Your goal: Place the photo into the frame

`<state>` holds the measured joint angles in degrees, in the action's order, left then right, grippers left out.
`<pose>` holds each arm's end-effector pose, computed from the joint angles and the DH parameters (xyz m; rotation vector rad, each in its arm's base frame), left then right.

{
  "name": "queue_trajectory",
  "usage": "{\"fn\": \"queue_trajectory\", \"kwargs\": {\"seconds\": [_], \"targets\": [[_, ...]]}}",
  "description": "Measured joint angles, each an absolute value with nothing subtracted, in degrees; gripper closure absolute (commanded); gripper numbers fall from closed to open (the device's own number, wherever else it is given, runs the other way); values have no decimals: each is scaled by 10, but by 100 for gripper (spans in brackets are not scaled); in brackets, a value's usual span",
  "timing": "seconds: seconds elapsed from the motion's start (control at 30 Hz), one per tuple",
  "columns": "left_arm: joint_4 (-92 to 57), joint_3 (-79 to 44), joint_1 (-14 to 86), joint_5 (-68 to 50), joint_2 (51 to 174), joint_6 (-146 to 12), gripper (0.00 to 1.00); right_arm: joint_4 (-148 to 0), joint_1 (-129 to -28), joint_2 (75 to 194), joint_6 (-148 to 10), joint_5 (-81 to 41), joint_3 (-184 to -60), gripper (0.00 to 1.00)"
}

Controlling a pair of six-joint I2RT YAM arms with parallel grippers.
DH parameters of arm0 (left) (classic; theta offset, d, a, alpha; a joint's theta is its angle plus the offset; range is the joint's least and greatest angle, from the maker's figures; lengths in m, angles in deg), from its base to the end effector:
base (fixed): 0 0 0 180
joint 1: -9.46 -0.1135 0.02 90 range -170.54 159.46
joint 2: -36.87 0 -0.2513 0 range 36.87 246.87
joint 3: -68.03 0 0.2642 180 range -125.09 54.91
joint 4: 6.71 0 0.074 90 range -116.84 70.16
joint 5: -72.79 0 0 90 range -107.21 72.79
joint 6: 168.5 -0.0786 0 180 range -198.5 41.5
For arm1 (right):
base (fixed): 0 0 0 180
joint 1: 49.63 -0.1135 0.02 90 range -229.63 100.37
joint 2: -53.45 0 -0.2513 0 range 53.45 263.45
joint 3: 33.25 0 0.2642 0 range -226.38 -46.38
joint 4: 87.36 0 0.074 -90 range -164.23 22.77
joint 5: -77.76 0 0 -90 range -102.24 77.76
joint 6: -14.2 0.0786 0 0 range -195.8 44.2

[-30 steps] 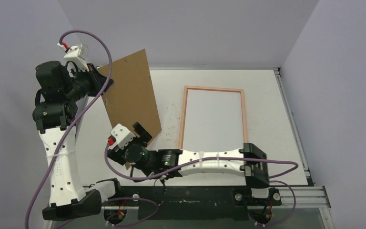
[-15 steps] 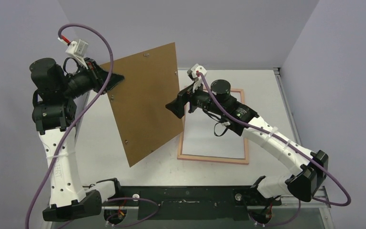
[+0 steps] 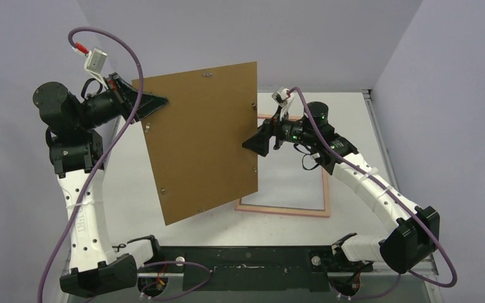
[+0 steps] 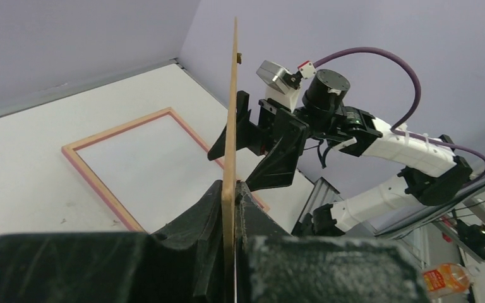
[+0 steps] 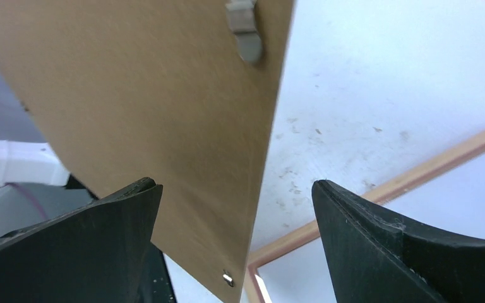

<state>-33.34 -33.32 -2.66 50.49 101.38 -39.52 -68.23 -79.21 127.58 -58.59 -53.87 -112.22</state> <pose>0.2357 -0.0238 0.5172 0.3709 1.5827 -1.1794 0.2727 0.2148 0.3447 -0.7444 1.7843 1.2191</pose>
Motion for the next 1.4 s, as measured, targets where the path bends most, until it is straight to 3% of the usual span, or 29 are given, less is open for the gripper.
{"fn": "queue_trajectory", "kwargs": {"seconds": [0.13, 0.23, 0.37, 0.47, 0.53, 0.67, 0.83, 1.03, 1.1, 1.27, 1.33, 1.4], "targets": [[-272, -314, -27, 527, 1014, -346, 100, -706, -792, 1276, -566, -594, -1120, 0], [-243, -307, -27, 537, 1015, -322, 100, -748, -792, 1276, -537, -636, -1111, 10], [-217, -302, -31, 538, 1015, -305, 100, -846, -792, 1273, -463, -677, -1068, 44], [-195, -294, -34, 537, 1016, -293, 100, -917, -792, 1264, -401, -687, -1027, 81], [-174, -284, -38, 534, 1016, -275, 100, -952, -788, 1256, -362, -691, -1003, 94], [-142, -275, -45, 532, 1024, -253, 97, -1004, -785, 1247, -302, -731, -991, 95], [-176, -277, -48, 512, 1031, -273, 63, -1018, -780, 1244, -256, -740, -993, 95], [-321, -293, -48, 445, 1059, -358, 70, -1062, -766, 1244, -179, -712, -1014, 95], [-351, -292, -46, 434, 1067, -361, 67, -1080, -763, 1244, -141, -703, -1014, 95], [-366, -275, -46, 416, 1068, -368, 24, -1078, -768, 1244, -112, -668, -1012, 95], [-379, -275, -45, 407, 1069, -384, 1, -1061, -771, 1243, -133, -645, -1016, 95], [-402, -279, -45, 393, 1069, -403, 4, -1011, -771, 1243, -153, -619, -1027, 95]]}}
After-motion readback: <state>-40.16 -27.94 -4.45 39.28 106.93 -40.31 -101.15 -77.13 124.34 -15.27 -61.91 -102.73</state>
